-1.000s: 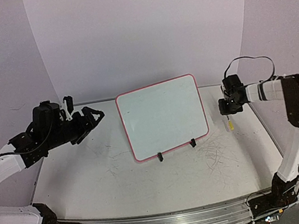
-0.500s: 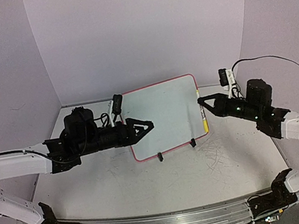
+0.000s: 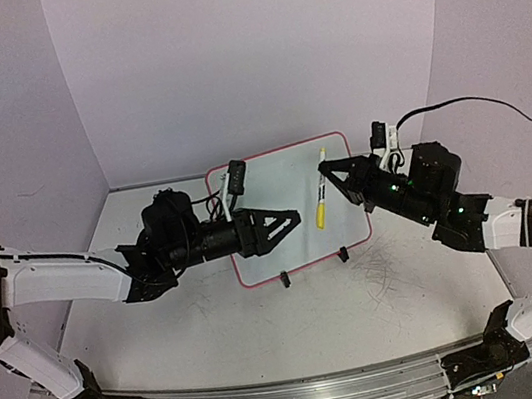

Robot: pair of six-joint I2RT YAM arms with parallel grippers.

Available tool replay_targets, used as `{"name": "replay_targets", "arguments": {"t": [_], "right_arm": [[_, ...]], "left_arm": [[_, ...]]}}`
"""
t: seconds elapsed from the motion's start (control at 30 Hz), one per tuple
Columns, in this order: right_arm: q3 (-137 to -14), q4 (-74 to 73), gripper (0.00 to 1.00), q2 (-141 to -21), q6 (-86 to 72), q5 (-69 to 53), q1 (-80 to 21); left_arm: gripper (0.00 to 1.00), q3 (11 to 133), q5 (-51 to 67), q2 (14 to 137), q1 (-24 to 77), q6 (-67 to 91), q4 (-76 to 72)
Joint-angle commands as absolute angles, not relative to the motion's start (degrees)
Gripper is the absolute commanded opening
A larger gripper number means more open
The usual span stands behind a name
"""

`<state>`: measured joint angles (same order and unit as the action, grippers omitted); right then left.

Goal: Write a sentence on the whiteboard
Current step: Pass from the right arm to the left

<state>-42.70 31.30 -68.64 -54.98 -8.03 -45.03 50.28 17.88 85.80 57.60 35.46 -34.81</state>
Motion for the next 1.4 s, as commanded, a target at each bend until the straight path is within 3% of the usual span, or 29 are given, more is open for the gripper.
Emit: {"name": "replay_targets", "arguments": {"t": [0.0,0.17,0.37,0.57,0.73,0.97,1.03,1.1,1.3,1.37], "right_arm": [[-49.03,23.44,0.0,-68.12,-61.33,6.87,-47.78],[-51.49,20.65,0.0,-69.96,-62.02,8.49,-48.67],[-51.95,20.57,0.0,-70.91,-61.34,8.01,-49.48],[-51.56,20.3,0.0,-70.51,-61.06,8.17,-49.74],[-51.33,20.29,0.0,-70.07,-61.33,7.81,-50.05],[-50.59,20.3,0.0,-69.12,-60.65,6.08,-50.46],[-50.96,20.23,0.0,-69.28,-57.98,3.72,-50.45],[-51.84,19.1,0.17,-69.53,-54.63,2.17,-50.45],[-57.55,4.72,0.95,-68.75,-32.17,-0.94,-50.37],[-59.86,-2.26,0.98,-68.18,-21.82,-8.35,-50.3]], "left_arm": [[0.74,57.11,23.09,90.84,58.28,33.43,-37.22],[0.71,60.34,24.03,93.69,59.68,33.13,-37.04],[0.49,61.78,20.93,94.71,59.69,33.18,-35.69],[0.35,63.11,20.71,96.38,59.76,34.08,-35.01],[0.29,64.0,20.48,97.06,59.76,34.53,-34.48],[0.02,63.2,17.18,95.39,59.71,33.49,-32.95],[0.0,62.98,17.14,94.96,59.6,32.67,-31.71],[0.0,61.94,17.47,93.9,59.51,31.1,-29.94],[0.0,59.46,23.59,86.1,56.56,21.24,-15.37],[0.0,60.09,23.51,83.27,55.46,17.08,-6.64]]}}
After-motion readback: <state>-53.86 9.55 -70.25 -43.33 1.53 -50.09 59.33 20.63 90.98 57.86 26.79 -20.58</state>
